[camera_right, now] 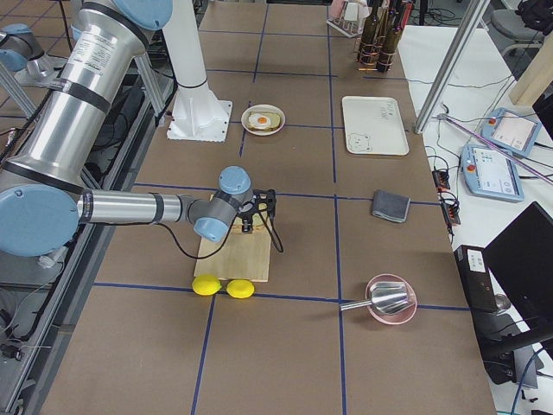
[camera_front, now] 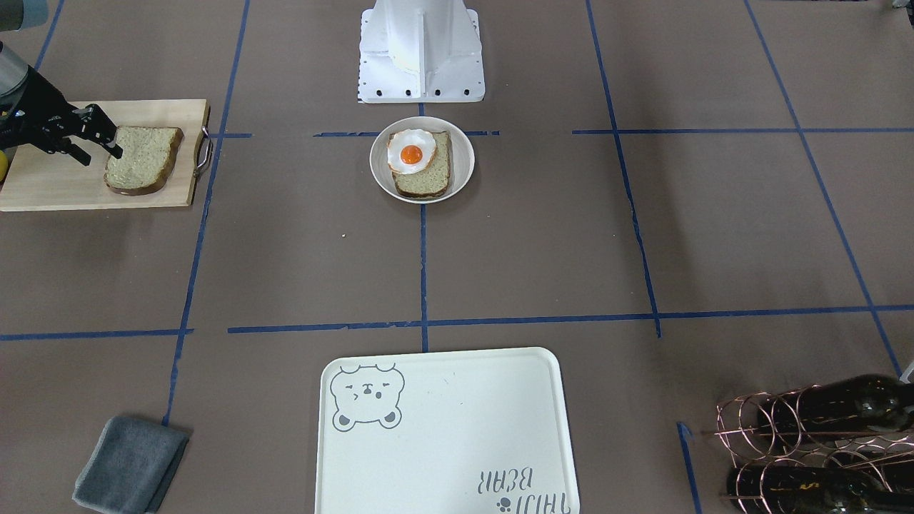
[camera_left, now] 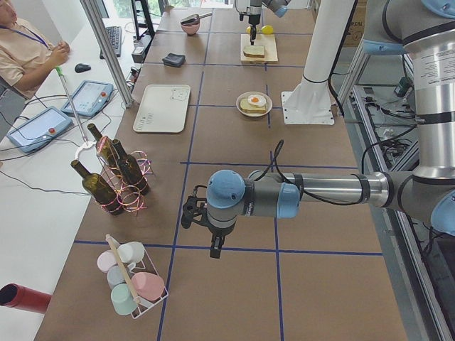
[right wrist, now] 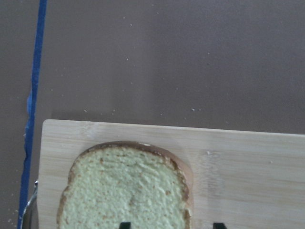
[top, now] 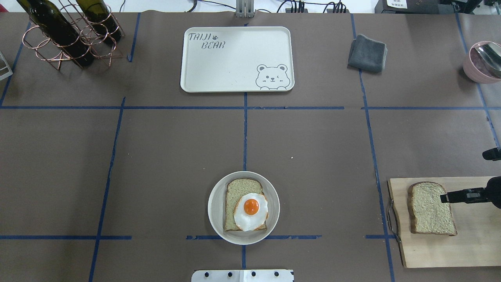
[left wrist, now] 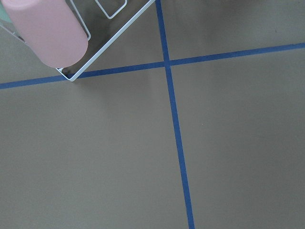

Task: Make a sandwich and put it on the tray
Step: 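Lower the right gripper onto the bread slice on the cutting board and grasp it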

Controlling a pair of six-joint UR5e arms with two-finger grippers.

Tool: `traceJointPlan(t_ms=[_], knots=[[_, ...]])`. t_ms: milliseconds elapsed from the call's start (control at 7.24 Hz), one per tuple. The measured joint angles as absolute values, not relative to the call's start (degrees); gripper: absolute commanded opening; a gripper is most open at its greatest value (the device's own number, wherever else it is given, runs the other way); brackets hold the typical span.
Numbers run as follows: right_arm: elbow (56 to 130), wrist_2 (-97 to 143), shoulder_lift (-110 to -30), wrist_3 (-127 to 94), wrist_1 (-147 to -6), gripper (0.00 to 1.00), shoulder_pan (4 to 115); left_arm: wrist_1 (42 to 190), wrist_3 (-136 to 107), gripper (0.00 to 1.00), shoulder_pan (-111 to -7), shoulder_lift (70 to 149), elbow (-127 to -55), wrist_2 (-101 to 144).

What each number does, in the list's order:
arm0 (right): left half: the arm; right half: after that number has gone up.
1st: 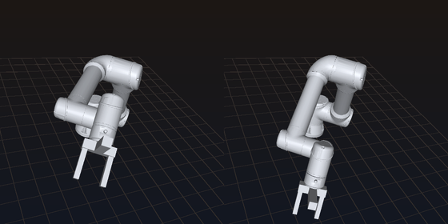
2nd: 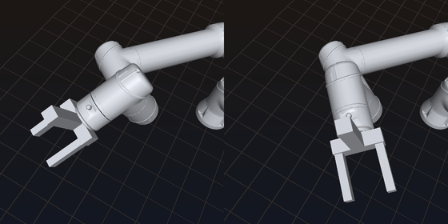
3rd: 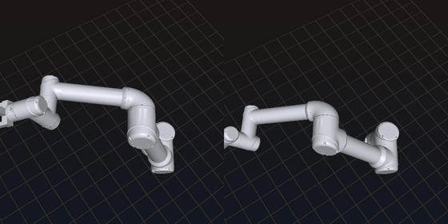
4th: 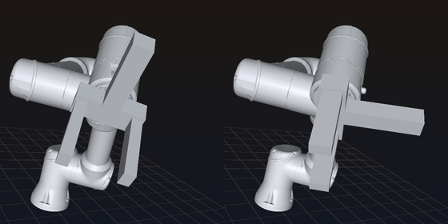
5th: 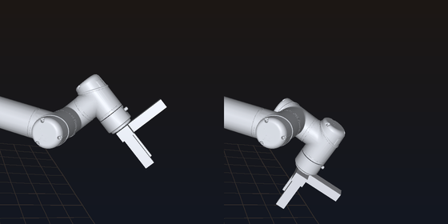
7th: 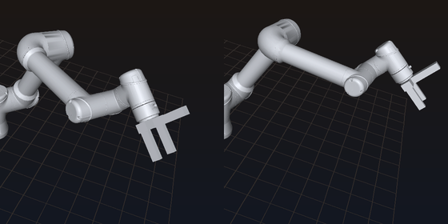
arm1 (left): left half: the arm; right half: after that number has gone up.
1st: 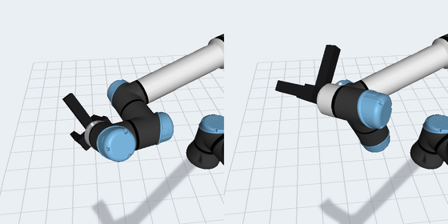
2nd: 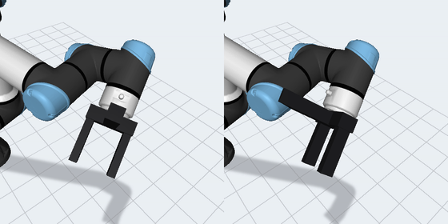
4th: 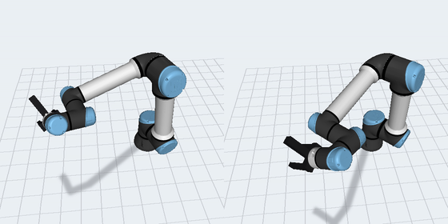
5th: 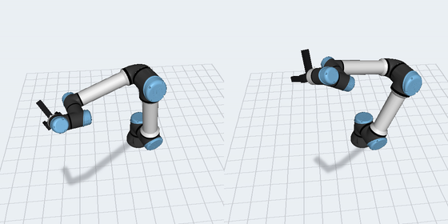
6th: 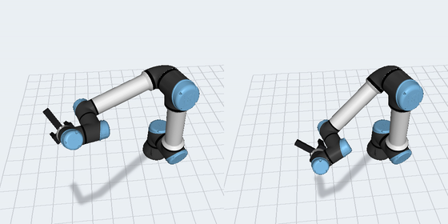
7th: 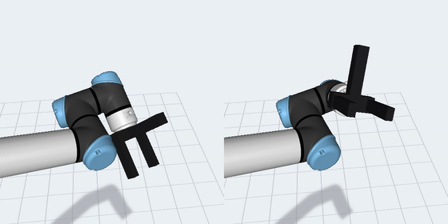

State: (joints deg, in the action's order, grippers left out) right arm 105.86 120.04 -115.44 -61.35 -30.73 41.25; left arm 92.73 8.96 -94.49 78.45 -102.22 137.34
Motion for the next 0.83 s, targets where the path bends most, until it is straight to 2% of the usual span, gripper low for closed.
traceJointPlan(t_ms=[553,691,829], knots=[[104.6,119.1,-115.0,-61.4,-30.8,0.56,39.3,92.7,9.0,1.00,-94.5,78.5,-102.2,137.3],[104.3,119.1,-114.9,-61.4,-30.8,0.36,39.1,92.7,9.0,1.00,-94.5,78.5,-102.2,137.4],[104.2,119.1,-114.8,-61.5,-30.8,0.00,39.0,92.7,9.0,1.00,-94.5,78.5,-102.2,137.4]])
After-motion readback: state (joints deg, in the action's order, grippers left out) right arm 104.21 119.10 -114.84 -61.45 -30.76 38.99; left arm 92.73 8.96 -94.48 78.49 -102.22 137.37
